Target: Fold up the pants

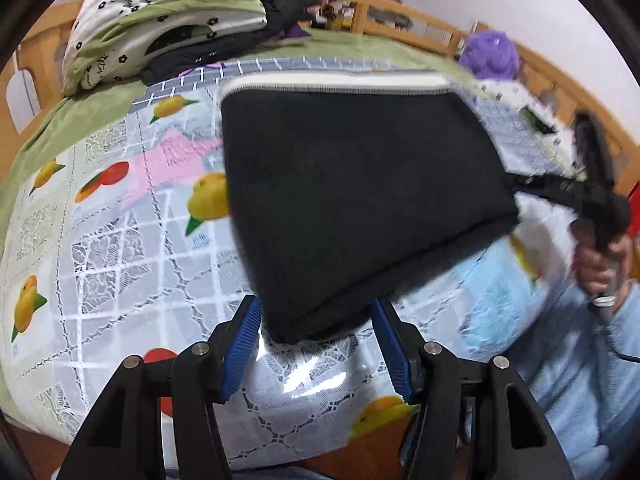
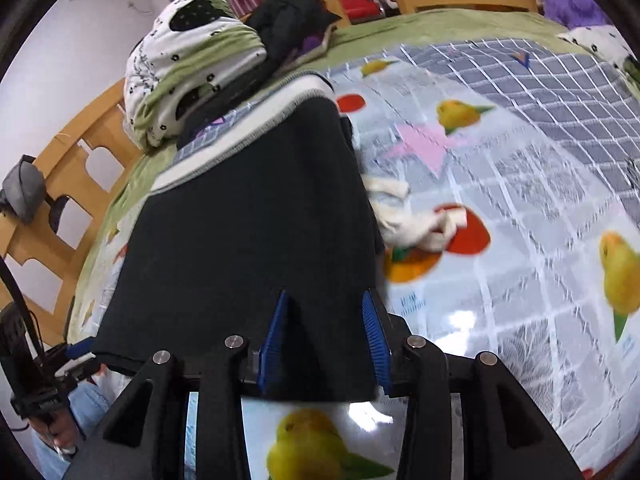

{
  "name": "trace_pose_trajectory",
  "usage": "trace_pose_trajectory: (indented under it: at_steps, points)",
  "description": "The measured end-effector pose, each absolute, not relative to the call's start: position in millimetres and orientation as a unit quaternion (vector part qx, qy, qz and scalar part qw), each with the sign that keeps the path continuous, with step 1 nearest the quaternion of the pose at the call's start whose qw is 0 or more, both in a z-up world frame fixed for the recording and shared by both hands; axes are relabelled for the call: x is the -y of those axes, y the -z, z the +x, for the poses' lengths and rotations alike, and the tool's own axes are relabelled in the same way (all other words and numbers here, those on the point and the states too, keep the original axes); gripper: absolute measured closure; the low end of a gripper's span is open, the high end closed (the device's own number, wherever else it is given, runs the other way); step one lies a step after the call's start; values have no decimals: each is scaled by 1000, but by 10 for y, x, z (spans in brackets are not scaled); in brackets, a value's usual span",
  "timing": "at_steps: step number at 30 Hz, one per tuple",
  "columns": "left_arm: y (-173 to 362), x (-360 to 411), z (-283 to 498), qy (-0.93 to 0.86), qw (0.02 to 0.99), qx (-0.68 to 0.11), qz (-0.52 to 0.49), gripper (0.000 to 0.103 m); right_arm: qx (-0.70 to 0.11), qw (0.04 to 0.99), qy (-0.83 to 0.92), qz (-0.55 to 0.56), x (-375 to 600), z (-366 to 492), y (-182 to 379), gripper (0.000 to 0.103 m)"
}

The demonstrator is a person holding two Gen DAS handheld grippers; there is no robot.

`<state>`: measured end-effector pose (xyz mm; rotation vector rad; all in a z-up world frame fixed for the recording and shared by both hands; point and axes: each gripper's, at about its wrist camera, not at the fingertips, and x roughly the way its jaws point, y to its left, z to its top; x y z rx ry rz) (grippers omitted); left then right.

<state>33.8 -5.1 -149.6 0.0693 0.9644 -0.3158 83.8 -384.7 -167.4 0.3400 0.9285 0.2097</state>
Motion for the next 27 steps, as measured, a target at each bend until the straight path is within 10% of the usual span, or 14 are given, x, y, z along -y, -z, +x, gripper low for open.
trace_pose_trajectory:
  at_steps: [11,13,17,27]
  points:
    - [1718,294,341,112,872,-465,102,48,-459,859,-115,194,3927,652,1853,60]
    - [1765,330,378,106,870,-466,119,49,-452,866,-112,181,3876,655,1848,84]
    - [1591,158,377,92,894,-432,75,84,-441,877,-109,155,3853,621,1829,92]
    - [1686,-31,409,80,879,-469,28,75,-456,867,-132,150,3826,632,1872,88]
